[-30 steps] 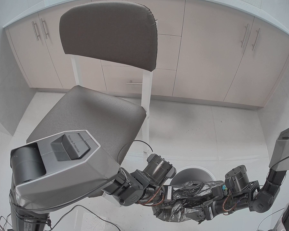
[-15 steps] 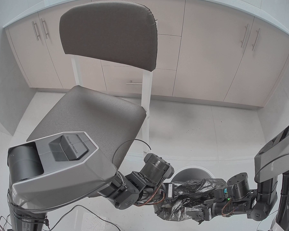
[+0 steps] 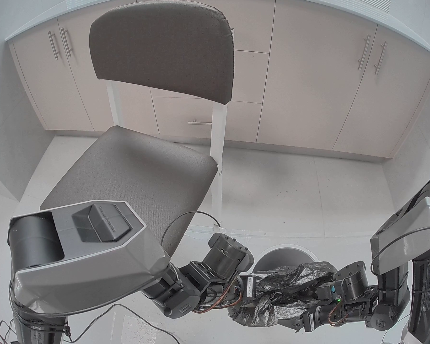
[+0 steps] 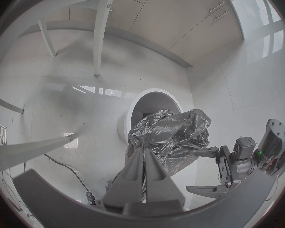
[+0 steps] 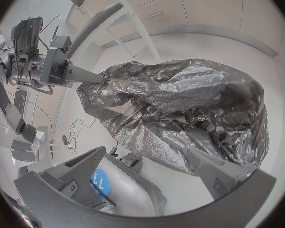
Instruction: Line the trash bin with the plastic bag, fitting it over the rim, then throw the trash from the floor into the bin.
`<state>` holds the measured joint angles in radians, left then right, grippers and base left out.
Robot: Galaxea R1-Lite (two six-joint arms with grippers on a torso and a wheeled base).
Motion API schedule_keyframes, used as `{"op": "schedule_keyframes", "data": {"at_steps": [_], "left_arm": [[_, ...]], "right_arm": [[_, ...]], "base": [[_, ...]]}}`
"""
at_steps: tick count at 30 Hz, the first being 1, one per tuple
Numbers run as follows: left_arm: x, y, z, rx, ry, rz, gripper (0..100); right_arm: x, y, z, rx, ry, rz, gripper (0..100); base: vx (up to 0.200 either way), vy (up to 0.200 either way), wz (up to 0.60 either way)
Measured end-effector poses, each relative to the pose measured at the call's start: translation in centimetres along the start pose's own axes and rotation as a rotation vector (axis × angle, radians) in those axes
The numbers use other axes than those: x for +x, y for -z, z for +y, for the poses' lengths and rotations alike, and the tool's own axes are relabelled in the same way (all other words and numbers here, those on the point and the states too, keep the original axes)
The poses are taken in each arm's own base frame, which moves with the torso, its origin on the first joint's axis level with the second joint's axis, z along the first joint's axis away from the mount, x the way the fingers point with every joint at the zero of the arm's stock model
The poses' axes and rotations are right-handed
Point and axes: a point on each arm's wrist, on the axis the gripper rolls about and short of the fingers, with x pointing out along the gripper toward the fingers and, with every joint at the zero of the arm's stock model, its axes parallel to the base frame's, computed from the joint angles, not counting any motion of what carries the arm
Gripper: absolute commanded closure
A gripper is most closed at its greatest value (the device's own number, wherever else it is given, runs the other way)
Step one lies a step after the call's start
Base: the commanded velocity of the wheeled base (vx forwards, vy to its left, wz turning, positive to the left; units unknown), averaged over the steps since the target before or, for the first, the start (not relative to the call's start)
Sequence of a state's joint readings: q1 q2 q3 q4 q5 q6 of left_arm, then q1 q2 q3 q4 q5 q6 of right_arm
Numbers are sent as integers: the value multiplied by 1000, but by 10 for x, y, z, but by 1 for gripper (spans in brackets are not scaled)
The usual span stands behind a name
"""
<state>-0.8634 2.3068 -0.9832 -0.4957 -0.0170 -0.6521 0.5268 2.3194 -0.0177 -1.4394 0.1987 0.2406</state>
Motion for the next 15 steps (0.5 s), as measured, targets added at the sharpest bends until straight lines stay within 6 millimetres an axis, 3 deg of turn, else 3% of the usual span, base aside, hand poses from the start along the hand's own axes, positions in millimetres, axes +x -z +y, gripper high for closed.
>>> {"op": "schedule_keyframes", "data": {"at_steps": [15], "left_arm": [[3, -3, 0, 2, 5, -17, 100]], "right_arm": [[8, -4, -13, 28, 33, -33, 0]], "base": [[0, 0, 0]]}}
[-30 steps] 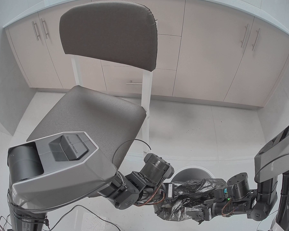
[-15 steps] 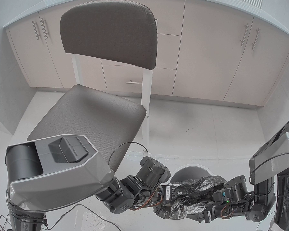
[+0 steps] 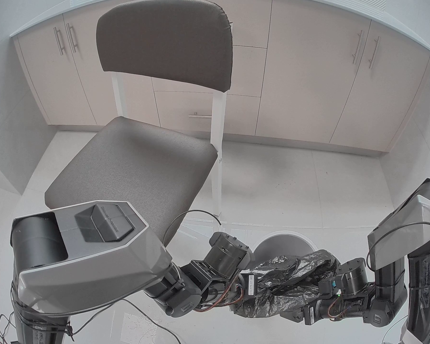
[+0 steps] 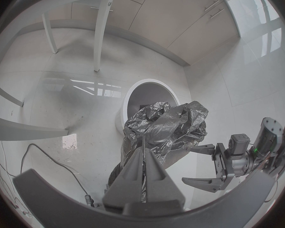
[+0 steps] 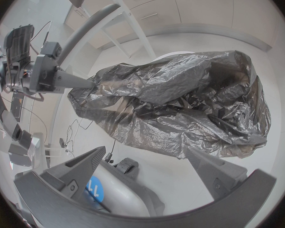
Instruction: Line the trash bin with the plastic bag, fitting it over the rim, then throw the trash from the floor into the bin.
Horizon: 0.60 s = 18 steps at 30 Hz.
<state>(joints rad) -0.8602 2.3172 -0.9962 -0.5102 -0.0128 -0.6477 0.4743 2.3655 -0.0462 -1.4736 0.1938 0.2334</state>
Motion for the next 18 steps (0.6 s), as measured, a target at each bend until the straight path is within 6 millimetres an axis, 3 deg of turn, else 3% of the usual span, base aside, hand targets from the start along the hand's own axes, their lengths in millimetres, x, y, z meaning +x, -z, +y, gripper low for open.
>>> {"op": "schedule_keyframes", "data": {"at_steps": [10, 18], "left_arm": [[6, -10, 6, -28, 10, -46, 100], [8, -10, 11, -38, 4, -44, 100]], "right_arm": [[13, -5, -15, -34, 34, -22, 0], [-3, -6, -8, -47, 21, -34, 0]], "base": [[0, 0, 0], [0, 0, 0]]}}
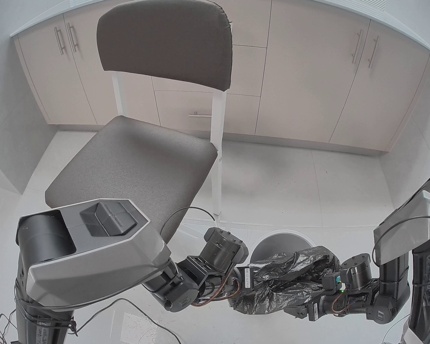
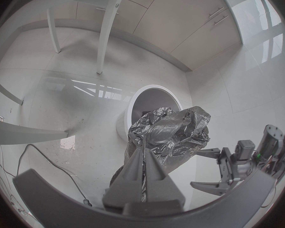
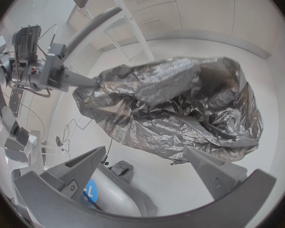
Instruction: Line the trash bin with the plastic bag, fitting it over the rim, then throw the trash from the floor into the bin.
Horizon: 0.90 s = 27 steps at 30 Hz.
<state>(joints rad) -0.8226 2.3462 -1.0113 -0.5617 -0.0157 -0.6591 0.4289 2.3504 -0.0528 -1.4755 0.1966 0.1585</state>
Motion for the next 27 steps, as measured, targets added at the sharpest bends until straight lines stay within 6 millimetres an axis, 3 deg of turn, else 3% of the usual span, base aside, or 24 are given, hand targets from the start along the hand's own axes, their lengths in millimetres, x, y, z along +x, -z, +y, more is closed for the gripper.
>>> {"op": "schedule_keyframes", "data": {"at_steps": [5, 11, 21, 27], "left_arm": [[1, 0, 1, -2, -2, 1, 100], [1, 1, 1, -19, -2, 3, 100], [2, 1, 2, -26, -4, 3, 100], [2, 1, 2, -26, -5, 3, 100]], "right_arm": [[-8, -9, 3, -10, -7, -51, 0], [7, -17, -2, -7, -8, -78, 0], [29, -13, -9, 4, -36, -52, 0], [24, 1, -9, 7, 7, 10, 0]], "base": [[0, 0, 0], [0, 0, 0], [0, 0, 0], [0, 0, 0]]}}
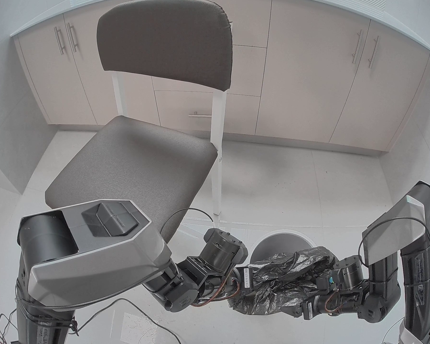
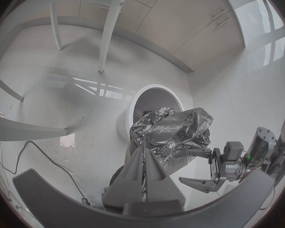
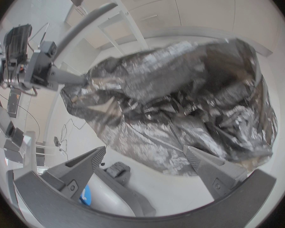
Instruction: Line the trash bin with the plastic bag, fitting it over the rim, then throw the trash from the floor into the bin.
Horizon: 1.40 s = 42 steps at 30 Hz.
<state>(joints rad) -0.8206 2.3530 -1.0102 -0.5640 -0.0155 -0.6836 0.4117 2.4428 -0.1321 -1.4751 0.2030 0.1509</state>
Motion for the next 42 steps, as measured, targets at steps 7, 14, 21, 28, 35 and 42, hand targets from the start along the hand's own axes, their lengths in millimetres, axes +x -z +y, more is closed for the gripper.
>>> {"op": "schedule_keyframes", "data": {"at_steps": [7, 14, 21, 28, 35, 42], "left_arm": [[0, 1, 0, 1, -3, 0, 100], [0, 1, 0, 1, -5, 0, 100], [0, 1, 0, 1, -5, 1, 100], [0, -1, 0, -2, 0, -3, 100], [1, -7, 0, -19, 6, -20, 100], [3, -19, -5, -49, 29, -55, 100]], "right_arm": [[-10, 22, -1, -16, 100, 67, 0], [-8, 31, 1, -28, 111, 113, 0], [-11, 27, 2, -26, 102, 95, 0], [-25, 5, 16, -57, 60, -25, 0], [-54, -18, 29, -83, 27, -130, 0], [-74, -32, 35, -79, 25, -208, 0]], "base": [[0, 0, 0], [0, 0, 0], [0, 0, 0], [0, 0, 0], [0, 0, 0], [0, 0, 0]]}}
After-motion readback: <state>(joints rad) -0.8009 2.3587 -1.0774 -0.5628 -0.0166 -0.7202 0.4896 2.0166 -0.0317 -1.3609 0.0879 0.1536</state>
